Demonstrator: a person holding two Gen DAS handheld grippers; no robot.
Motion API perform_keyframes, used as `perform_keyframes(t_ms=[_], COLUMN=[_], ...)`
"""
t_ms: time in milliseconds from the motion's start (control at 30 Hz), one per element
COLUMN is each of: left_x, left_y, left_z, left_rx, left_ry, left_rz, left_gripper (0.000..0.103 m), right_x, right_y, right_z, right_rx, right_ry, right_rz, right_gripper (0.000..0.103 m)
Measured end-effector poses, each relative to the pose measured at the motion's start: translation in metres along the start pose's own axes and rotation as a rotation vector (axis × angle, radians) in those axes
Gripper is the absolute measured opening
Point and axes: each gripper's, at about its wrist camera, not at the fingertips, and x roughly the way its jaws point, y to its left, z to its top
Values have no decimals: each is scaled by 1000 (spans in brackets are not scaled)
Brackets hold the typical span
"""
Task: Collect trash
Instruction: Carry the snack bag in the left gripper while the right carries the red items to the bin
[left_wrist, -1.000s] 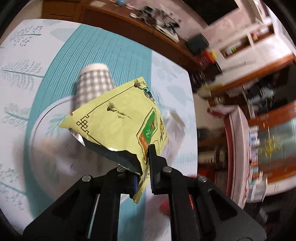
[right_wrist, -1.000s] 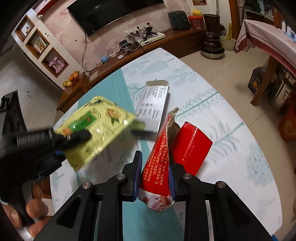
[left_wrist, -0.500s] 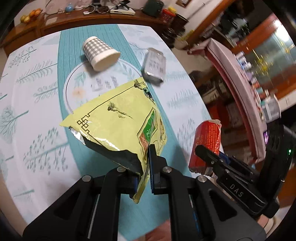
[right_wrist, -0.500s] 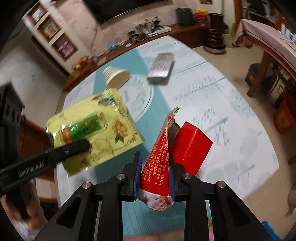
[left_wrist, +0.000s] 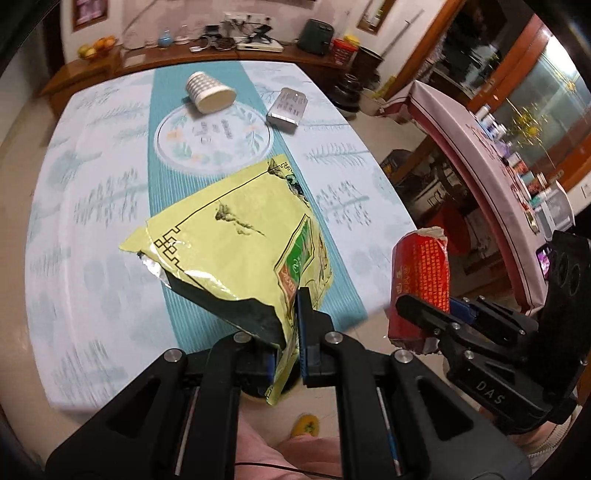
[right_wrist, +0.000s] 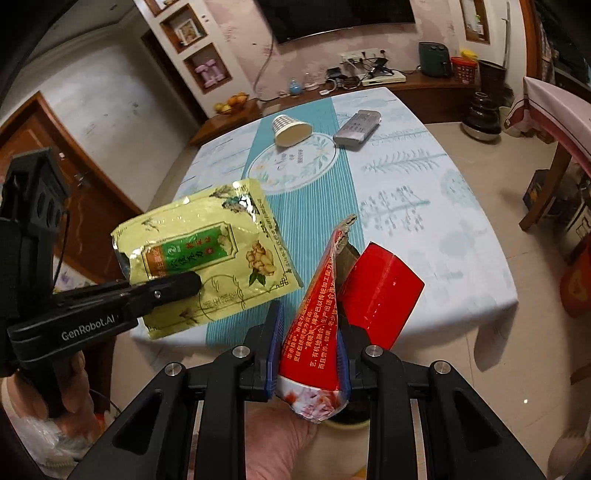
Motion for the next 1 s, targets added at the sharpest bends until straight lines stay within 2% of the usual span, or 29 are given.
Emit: perform_keyframes(t_ms=[167,300,500,767,1000], left_x=[-24,-41,-56,-33,25], left_y=[-40,-67,-88,-87,-58], left_z=[-62,-106,-159,-194,-225], left_rx=[-54,-69,-89,-84,-108], left_ry=[-18,-29,11,101,180], left_rz=[47,82,122,168,185], left_gripper=[6,6,6,6,6], right_x=[-38,-56,-63,-24,44], right_y=[-17,-29,-38,-54,-77], right_z=[-48,-82,-117,-157,-192], right_rx=[-50,-43,-16,63,125], right_ry=[21,53,91,191,258], right_rz=[48,88,133,139,97], right_gripper=[24,24,24,24,24])
